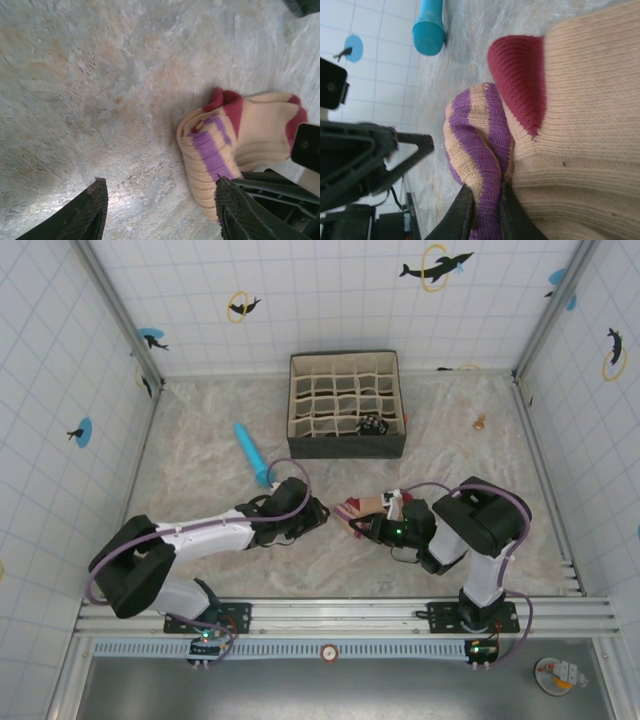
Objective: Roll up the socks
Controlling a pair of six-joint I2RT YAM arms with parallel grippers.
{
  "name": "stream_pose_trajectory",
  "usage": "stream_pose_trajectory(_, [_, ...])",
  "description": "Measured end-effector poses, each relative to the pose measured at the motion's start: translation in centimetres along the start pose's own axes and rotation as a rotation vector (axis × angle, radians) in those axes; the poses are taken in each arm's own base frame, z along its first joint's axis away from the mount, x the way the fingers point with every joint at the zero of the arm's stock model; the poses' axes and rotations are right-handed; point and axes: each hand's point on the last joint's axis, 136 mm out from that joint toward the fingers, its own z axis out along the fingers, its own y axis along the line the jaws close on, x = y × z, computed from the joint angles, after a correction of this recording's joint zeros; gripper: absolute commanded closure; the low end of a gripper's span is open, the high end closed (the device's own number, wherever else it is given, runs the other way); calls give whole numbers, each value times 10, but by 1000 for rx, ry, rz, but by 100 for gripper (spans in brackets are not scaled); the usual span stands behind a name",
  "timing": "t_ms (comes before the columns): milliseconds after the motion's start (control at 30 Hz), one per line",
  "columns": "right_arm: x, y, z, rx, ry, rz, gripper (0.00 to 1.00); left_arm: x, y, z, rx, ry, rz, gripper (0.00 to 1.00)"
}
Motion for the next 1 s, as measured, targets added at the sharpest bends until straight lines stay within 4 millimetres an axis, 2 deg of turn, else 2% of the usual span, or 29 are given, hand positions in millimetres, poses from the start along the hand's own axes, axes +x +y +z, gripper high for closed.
stream_pose_trajectory(267, [-3,-9,-7,37,-35,134,100,10,-17,24,22,28,31,48])
stream_pose_trajectory(600, [-5,-17,-9,97,-47,159,100,12,-39,45,66,37,53,51])
stream_pose_trajectory(733, [-5,-16,-9,101,-48,163,92,13,-41,53,69,41,59,55])
stream_pose_trajectory(900, [-7,-17,-10,110,-53,174,91,13,-42,61,70,41,58,60])
stream_pose_trajectory(1000, [-8,-18,-11,109,-57,185,83,12,-43,64,71,40,57,67])
